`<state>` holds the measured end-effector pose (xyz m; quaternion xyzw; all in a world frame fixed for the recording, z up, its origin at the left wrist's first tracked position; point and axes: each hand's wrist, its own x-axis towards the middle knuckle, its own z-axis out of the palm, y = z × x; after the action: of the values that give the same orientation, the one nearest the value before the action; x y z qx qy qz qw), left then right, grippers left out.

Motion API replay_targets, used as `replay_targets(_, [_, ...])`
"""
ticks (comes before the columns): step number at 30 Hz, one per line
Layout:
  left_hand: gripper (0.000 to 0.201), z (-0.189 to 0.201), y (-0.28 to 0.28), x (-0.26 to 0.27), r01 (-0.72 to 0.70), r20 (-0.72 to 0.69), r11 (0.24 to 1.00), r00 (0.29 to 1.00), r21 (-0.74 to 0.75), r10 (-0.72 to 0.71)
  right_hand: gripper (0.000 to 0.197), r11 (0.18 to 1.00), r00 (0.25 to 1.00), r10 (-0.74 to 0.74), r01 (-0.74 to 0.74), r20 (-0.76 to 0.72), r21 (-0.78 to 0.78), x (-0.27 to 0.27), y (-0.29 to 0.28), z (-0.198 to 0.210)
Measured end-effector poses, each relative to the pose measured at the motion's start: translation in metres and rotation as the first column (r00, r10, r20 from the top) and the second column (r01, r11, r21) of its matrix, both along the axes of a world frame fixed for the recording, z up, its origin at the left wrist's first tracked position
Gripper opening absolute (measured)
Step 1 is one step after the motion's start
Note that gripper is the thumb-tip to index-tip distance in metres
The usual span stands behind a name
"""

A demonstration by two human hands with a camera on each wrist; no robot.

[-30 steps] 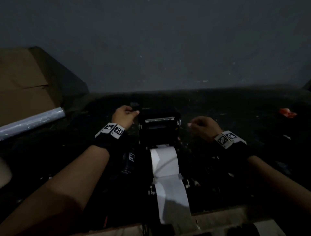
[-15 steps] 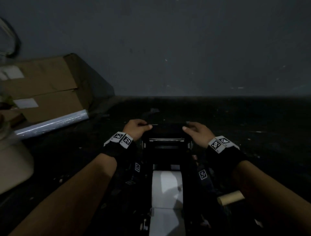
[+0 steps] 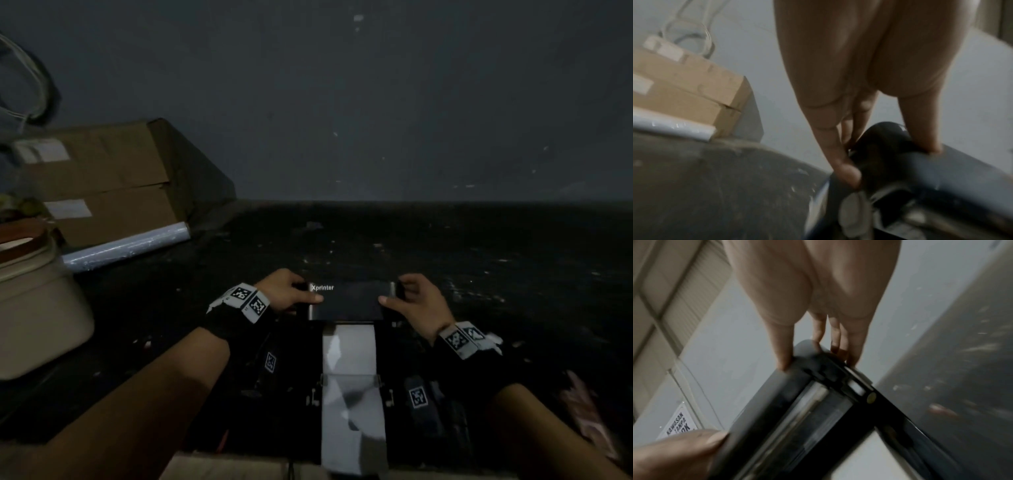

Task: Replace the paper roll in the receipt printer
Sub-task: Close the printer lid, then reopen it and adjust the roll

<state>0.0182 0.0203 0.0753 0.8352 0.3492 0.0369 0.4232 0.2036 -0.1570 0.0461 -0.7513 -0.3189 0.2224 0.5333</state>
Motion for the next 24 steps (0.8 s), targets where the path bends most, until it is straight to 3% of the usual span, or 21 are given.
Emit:
replay_targets(3, [0.05,-0.019,-0.019,-0.018,0.044,-0.011,0.999,0.999,-0.026,-0.045,0.07,0.998,0.994,-0.031,0.037,-0.105,0.056,-0.024,-0.027,-0.023])
replay_targets(7, [0.063,-0.046,-0.047,-0.035,0.038,-0.051,0.998,0.998,-0.052,-0.04,0.054,0.996,0.97,0.028,-0.006,-0.243,0.091,-0.052,-0.056,-0.045])
replay_targets(11, [0.079,-0.073,-0.071,-0.048,0.052,-0.088,0.997,0.995,0.061,-0.046,0.044,0.999,0.986,0.033,-0.026,-0.165,0.042,-0.074,-0.079,-0.064])
replay_targets(14, [0.077,-0.079,-0.077,-0.053,0.002,-0.006,1.0,1.0,-0.004,-0.002,0.035,0.998,0.989,-0.023,0.031,-0.147,0.053,-0.078,-0.082,-0.071])
replay_targets(16, [0.075,-0.078,-0.079,-0.054,-0.038,0.066,0.994,0.997,-0.099,0.044,0.055,0.999,0.993,-0.046,0.043,-0.111,-0.03,-0.073,-0.077,-0.072])
replay_targets(20, [0.08,-0.088,-0.082,-0.049,-0.062,0.118,0.99,0.99,-0.127,0.077,0.094,0.966,0.998,0.005,-0.021,-0.066,-0.256,-0.064,-0.068,-0.072])
replay_targets(22, [0.079,-0.097,-0.083,-0.051,-0.069,0.147,0.982,0.984,-0.178,0.096,0.098,0.956,0.994,-0.007,-0.025,-0.108,-0.291,-0.064,-0.068,-0.08])
replay_targets(24, [0.085,-0.107,-0.085,-0.053,-0.036,0.174,0.975,0.982,-0.218,0.075,0.088,0.954,0.987,-0.004,-0.044,-0.16,-0.297,-0.071,-0.071,-0.086])
